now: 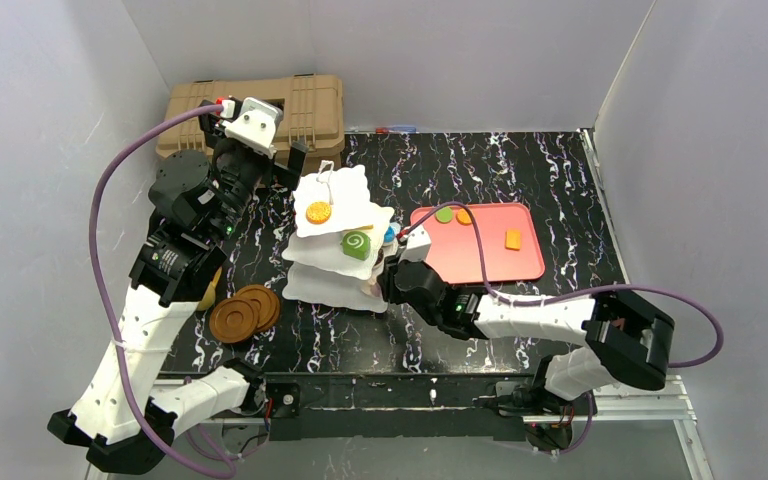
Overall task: Serve the afternoon tea
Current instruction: Place the desert on the desert table, then pick up the desert from the tray.
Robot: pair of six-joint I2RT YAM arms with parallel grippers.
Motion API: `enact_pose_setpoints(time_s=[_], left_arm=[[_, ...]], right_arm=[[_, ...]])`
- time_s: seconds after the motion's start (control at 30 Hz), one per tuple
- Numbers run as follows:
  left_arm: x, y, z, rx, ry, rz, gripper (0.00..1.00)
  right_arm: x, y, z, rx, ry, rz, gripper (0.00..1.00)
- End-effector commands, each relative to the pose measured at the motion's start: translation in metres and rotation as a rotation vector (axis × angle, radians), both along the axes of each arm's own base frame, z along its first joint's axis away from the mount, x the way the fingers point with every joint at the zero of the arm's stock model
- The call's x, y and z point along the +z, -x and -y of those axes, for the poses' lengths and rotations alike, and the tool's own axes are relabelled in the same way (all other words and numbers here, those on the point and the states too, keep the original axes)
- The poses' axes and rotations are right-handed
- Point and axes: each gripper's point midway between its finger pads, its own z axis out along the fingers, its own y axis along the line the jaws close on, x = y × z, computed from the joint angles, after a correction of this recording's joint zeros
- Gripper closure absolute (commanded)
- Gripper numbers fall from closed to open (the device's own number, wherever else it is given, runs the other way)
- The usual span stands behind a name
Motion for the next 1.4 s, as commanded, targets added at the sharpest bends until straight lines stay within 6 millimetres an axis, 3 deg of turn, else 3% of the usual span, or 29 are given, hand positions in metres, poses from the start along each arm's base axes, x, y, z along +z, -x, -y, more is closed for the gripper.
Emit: enact_pose_setpoints(time_s=[0.0,0.2,0.43,0.53,0.7,0.87,1.0,1.23,1.37], left_arm=[[0.019,0.009,-0.009,0.019,0.020,0.046,0.02],[0.019,0.008,-0.009,0.017,0.021,0.048,0.02],[0.023,0.007,-0.007,0.011,0.027,0.052,0.02],[0.023,0.007,-0.007,0.010,0.027,0.052,0.02],[0.024,0.007,-0.006,0.005,0.029,0.053,0.02],[0.025,0.007,-0.005,0.000,0.031,0.051,0.02],[0.022,0.007,-0.004,-0.001,0.029,0.042,0.02],[0.020,0.006,-0.002,-0.009,0.036,0.035,0.02],[0.021,0.006,-0.002,-0.008,0.033,0.039,0.02]], right_arm=[[0.027,-0.007,-0.021,-0.005,-0.122,0.041,0.56],[0.034,-0.006,-0.017,-0.006,-0.126,0.050,0.43],[0.041,-0.006,-0.004,-0.020,-0.108,0.065,0.38],[0.048,-0.006,0.011,-0.048,-0.091,0.082,0.41],[0.064,-0.020,0.055,-0.131,-0.066,0.115,0.44],[0.073,-0.052,0.102,-0.235,-0.038,0.137,0.42],[0.077,-0.090,0.126,-0.304,-0.008,0.161,0.42],[0.063,-0.160,0.140,-0.375,0.049,0.168,0.41],[0.051,-0.190,0.141,-0.388,0.067,0.160,0.41]])
